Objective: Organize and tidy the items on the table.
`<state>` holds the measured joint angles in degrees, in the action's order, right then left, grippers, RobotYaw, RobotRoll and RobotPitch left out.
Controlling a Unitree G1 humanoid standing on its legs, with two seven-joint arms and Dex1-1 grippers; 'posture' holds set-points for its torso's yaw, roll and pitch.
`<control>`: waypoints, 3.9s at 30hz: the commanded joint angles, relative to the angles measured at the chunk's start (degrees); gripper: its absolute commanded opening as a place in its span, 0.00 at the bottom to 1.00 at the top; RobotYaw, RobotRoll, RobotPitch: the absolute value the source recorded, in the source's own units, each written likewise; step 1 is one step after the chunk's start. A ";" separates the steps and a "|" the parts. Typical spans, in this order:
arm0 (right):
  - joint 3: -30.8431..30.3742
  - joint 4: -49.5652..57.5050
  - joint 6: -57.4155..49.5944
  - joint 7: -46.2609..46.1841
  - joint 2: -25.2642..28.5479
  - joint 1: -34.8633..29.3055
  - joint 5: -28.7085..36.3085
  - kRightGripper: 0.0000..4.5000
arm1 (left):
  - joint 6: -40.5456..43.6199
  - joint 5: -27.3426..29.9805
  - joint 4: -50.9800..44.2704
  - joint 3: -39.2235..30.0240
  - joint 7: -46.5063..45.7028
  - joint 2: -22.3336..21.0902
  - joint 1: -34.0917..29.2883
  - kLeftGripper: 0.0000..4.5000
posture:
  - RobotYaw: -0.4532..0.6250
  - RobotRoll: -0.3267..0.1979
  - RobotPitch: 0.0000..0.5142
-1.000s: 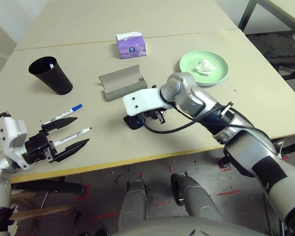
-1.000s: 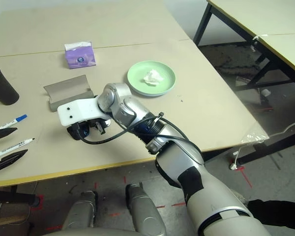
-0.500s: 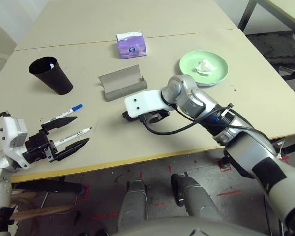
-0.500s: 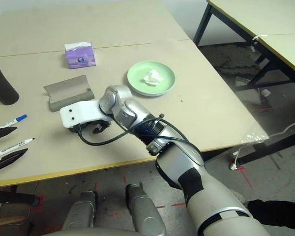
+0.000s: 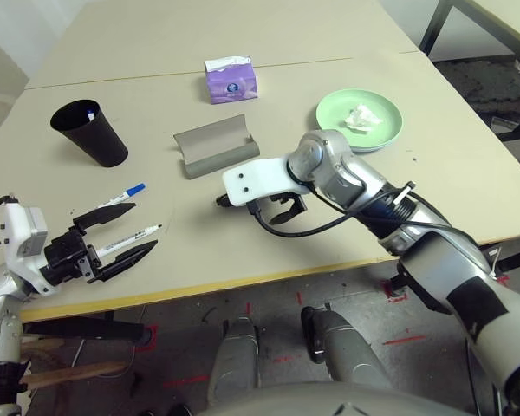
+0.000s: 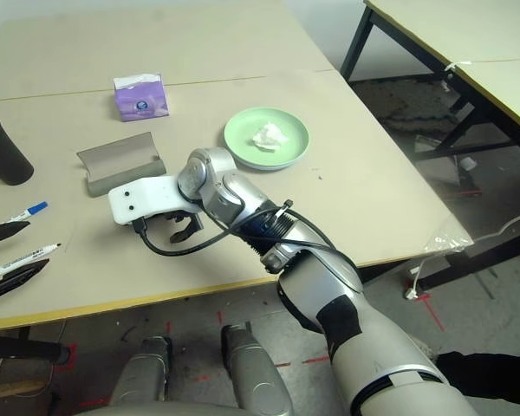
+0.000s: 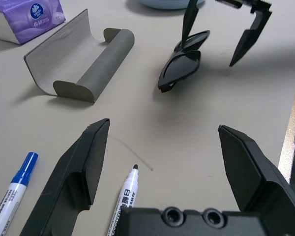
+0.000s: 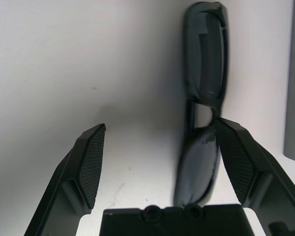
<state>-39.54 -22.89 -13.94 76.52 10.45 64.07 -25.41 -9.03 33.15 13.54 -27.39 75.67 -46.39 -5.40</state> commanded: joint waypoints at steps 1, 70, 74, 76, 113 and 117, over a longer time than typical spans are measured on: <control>0.88 1.83 -1.20 1.50 0.35 1.85 0.96 0.99 | 0.08 -0.52 0.69 0.24 0.39 0.21 -0.37 1.00 | 0.41 0.62 0.34; 1.15 -2.55 -0.81 0.16 -1.28 2.31 1.92 0.05 | -0.13 -0.03 -1.15 0.07 -1.67 1.07 -0.12 1.00 | 0.42 0.62 0.32; 2.45 -3.52 -0.35 -0.50 -1.55 6.02 2.43 0.04 | -0.17 -0.05 -0.50 -0.27 -1.65 0.98 -0.21 1.00 | 0.42 0.62 0.32; 3.31 -4.70 0.21 -1.44 -2.05 8.36 2.88 0.03 | 0.00 0.11 -0.22 -0.58 -1.95 1.00 -0.10 1.00 | 0.42 0.62 0.32; 7.77 -46.90 25.09 -40.76 -17.25 25.99 -1.34 0.03 | 1.15 2.17 -3.10 -6.01 -8.69 2.57 -2.73 1.00 | 0.47 0.62 0.30; 7.29 -47.82 25.53 -41.23 -17.89 24.87 -1.97 0.03 | 0.93 2.49 -2.67 -6.64 -9.17 2.91 -2.69 1.00 | 0.47 0.62 0.30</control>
<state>-32.22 -70.23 11.00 35.75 -6.00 89.76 -26.58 -8.60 35.44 11.10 -32.97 66.76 -43.92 -7.50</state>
